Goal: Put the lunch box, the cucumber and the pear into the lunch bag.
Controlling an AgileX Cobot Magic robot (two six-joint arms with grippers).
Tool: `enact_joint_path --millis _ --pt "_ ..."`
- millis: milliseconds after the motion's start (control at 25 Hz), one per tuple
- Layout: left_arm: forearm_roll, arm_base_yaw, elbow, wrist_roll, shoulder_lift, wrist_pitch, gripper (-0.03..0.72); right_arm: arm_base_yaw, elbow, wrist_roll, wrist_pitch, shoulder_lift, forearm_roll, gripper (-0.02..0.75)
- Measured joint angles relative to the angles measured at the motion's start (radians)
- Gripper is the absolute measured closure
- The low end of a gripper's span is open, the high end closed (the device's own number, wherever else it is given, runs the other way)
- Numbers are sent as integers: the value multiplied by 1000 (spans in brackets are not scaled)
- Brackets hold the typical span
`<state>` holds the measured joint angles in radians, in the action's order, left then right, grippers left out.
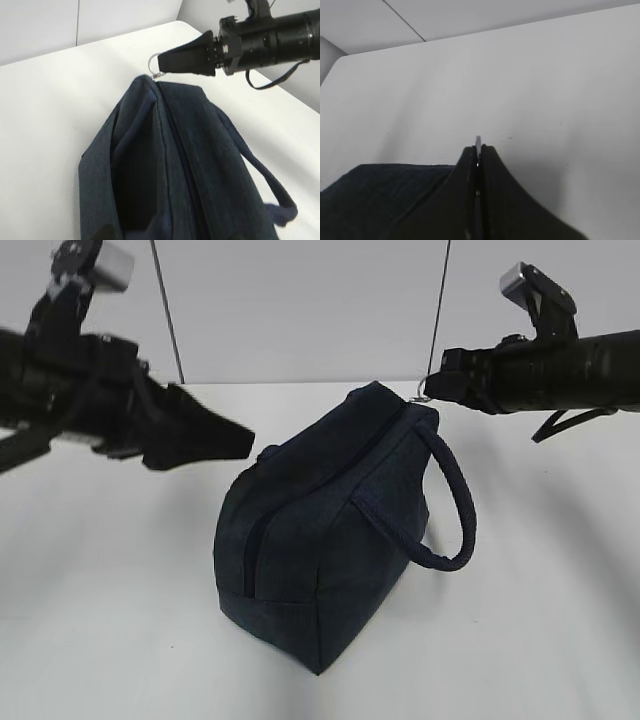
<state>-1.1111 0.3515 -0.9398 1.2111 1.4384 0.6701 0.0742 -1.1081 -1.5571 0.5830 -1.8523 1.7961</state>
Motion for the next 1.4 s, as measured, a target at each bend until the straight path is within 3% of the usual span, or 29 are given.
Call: enact_joint_path --millis 120,200,400,560,800,880,1040,1080,1400 --pt "182 45 -194 -258 103 4 290 0 0 2 14 0 -4 732" --pt "233 51 -320 -358 206 25 293 0 0 2 26 0 -4 732" --pt "330 65 -597 -516 440 137 300 0 0 11 54 0 -5 732" --pt "417 116 -729 -600 524 165 305 0 0 19 59 0 -18 732" --pt "431 141 -805 -656 585 174 307 0 0 21 61 0 -31 732" --pt "439 141 -807 -666 605 172 338 0 0 21 64 0 -31 732" --pt "441 142 -810 -672 632 163 625 0 0 21 68 0 -32 732" --pt "441 142 -810 -672 634 155 653 0 0 21 68 0 -33 732" --pt "480 145 -810 -661 602 129 678 0 -2 23 -21 -60 -1 732"
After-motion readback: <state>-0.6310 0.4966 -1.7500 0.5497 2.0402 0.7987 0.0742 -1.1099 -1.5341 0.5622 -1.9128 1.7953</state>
